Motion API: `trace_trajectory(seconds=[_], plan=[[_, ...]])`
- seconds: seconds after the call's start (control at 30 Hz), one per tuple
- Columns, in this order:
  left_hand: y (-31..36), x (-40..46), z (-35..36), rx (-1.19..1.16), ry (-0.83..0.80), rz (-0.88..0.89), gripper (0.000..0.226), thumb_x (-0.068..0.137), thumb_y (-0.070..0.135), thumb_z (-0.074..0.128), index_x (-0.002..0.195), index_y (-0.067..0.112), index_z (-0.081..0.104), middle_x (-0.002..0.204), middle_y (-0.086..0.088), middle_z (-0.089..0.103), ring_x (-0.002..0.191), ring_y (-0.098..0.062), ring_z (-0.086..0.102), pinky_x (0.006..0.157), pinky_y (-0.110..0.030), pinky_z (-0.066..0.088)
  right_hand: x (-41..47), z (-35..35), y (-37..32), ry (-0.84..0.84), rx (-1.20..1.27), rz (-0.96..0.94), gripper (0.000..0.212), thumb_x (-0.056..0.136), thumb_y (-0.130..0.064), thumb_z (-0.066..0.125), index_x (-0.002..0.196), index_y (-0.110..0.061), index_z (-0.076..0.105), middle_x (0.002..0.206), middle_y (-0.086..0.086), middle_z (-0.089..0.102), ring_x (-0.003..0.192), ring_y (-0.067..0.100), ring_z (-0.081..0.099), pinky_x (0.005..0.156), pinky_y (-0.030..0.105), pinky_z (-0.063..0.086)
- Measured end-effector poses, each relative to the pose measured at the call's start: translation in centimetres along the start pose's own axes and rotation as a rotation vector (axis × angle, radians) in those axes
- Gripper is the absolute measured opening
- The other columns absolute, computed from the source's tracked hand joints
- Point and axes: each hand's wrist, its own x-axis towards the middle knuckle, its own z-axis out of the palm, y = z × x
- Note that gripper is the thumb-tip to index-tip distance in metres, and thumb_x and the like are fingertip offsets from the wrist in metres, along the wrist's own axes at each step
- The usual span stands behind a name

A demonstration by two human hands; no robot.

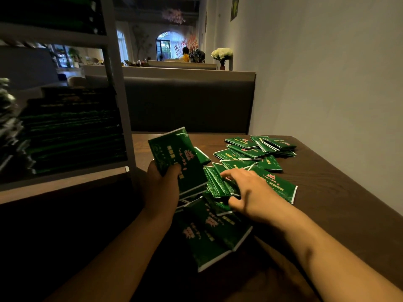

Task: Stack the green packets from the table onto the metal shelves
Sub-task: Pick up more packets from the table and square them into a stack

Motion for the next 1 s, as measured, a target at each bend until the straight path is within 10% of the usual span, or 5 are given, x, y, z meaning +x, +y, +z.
trace_trajectory(seconds=[0.47, 0.77, 1.0], plan=[[0.3, -1.2, 0.3, 0.084, -0.192, 0.158, 0.026, 0.092, 0.012, 0.057, 0.097, 0.037, 0.056, 0.096, 0.012, 0.068, 0.085, 0.002, 0.066, 0.072, -0.020, 0.050, 0.1, -1.2, 0.1, 0.629, 0.303, -0.022, 0.013, 0.096, -0.030, 0.057, 0.098, -0.022, 0.068, 0.074, -0.012, 0.061, 0.067, 0.010, 0.057, 0.053, 0.028, 0.045], [-0.5, -2.1, 0.5, 0.486, -0.422, 0.495, 0.041, 0.089, 0.026, 0.056, 0.111, 0.055, 0.036, 0.114, 0.049, 0.027, 0.129, -0.007, 0.033, 0.109, -0.039, 0.034, -0.4, -1.8, -0.7, 0.561, 0.580, -0.063, 0.013, 0.089, -0.034, 0.062, 0.102, -0.033, 0.063, 0.092, -0.020, 0.064, 0.083, 0.007, 0.066, 0.069, 0.039, 0.060], [-1.3, -1.3, 0.3, 0.564, -0.424, 0.438, 0.040, 0.092, 0.023, 0.060, 0.127, 0.028, 0.043, 0.118, 0.006, 0.057, 0.112, -0.011, 0.052, 0.084, -0.022, 0.042, -0.6, -1.9, -1.4, 0.488, 0.837, -0.073, 0.024, 0.075, -0.046, 0.066, 0.096, -0.035, 0.068, 0.106, 0.000, 0.068, 0.100, 0.020, 0.067, 0.070, 0.042, 0.061]])
